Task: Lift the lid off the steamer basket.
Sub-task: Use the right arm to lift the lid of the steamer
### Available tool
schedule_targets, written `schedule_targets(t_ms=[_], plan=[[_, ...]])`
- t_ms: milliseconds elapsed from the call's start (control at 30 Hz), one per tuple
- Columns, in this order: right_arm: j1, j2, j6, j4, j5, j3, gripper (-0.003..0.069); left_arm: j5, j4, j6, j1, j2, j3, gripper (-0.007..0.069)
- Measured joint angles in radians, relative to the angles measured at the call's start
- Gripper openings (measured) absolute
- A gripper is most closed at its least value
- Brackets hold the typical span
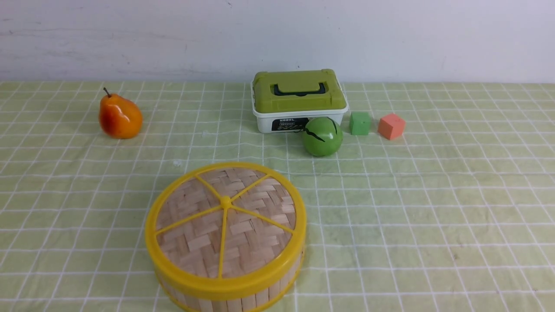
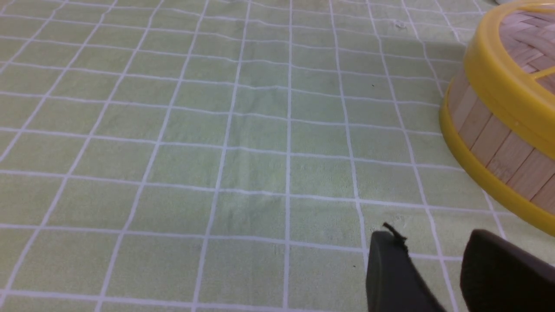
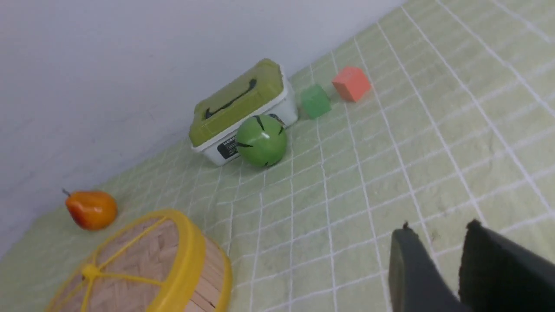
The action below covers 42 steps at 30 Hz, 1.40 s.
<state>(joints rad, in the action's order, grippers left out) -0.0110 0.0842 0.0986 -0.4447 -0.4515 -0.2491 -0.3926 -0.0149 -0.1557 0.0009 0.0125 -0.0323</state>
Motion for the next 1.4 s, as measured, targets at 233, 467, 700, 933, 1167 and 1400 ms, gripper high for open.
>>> schedule_targets(t_ms=[233,467,700,933,1167,1400], plan=[[0.002,0.454,-0.407,0.084,-0.465,-0.556,-0.002,0.0,0.0,0.0,0.0,0.0,0.0,0.0239],[0.183,0.802,-0.506,0.11,-0.672,-0.91,-0.0008,0.0,0.0,0.0,0.0,0.0,0.0,0.0239],[0.453,1.145,-0.444,0.258,-0.782,-1.115,-0.0003,0.0,0.0,0.0,0.0,0.0,0.0,0.0239],[0.619,1.471,-0.393,0.317,-0.796,-1.38,0.0002,0.0,0.0,0.0,0.0,0.0,0.0,0.0239],[0.732,1.736,-0.383,0.319,-0.796,-1.643,0.0021,0.0,0.0,0.0,0.0,0.0,0.0,0.0239],[0.792,1.951,-0.328,0.318,-0.796,-1.867,0.0151,0.0,0.0,0.0,0.0,0.0,0.0,0.0239]])
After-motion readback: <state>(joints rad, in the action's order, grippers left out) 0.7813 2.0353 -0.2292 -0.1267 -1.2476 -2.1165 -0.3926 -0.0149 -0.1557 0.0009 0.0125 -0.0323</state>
